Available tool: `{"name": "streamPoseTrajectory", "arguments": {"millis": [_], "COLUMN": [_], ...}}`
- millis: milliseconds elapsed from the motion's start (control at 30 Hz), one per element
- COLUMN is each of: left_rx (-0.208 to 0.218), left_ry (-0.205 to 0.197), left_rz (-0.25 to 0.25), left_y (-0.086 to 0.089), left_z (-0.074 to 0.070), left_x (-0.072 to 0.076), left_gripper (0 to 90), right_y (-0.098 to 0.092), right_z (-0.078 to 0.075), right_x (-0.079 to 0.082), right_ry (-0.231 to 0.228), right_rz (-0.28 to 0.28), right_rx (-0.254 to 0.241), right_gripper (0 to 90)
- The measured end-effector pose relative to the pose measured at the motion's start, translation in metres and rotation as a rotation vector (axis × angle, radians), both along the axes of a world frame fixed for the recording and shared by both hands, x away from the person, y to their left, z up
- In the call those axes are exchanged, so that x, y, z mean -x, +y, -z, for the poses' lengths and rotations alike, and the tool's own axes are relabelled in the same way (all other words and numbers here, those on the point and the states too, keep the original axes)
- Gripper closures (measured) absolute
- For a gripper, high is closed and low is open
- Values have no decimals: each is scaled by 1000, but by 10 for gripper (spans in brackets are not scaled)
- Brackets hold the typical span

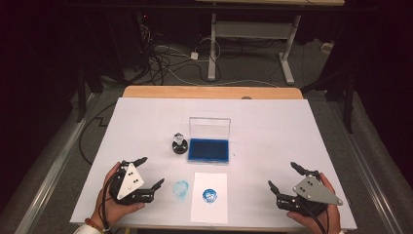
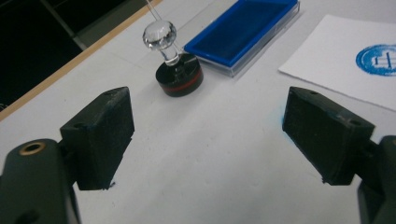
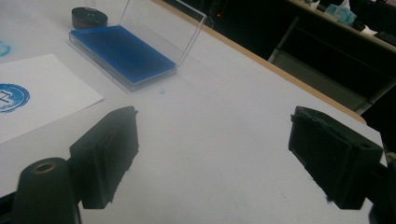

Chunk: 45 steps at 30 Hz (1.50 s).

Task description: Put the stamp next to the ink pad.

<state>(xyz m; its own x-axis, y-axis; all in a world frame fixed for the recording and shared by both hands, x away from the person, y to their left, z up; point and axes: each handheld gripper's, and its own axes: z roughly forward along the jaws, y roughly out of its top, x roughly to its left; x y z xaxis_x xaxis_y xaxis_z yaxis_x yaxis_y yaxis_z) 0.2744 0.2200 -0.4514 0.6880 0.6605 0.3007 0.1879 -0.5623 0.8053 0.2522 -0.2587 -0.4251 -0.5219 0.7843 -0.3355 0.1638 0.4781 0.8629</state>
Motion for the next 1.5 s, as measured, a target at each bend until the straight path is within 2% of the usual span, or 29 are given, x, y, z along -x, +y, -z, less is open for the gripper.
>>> {"name": "streamPoseTrajectory", "arguments": {"millis": [233,433,533,567,700,833,1267,1500], "left_rx": [-20,-19,-13,-16,-21,-29,-33,-31], "left_ry": [21,50,67,57,65,75,58,62], "left_rz": [-29,-53,-74,-77,-67,-55,-37,-39], "left_y": [9,17,22,23,23,19,20,19], "left_z": [10,18,20,21,21,22,20,21], "left_x": [4,10,13,13,17,18,19,18], "left_gripper": [161,161,161,161,161,161,161,161], "right_y": [-3,-6,-8,-8,-6,-5,-1,-1], "right_z": [3,7,12,14,17,15,12,12], "right_x": [1,1,1,1,2,5,10,9], "right_ry": [7,17,23,32,45,18,5,11], "right_rz": [5,14,18,19,10,11,5,3], "right_rx": [-5,-19,-3,-8,2,1,16,17], "right_gripper": [161,158,158,158,159,159,160,161]}}
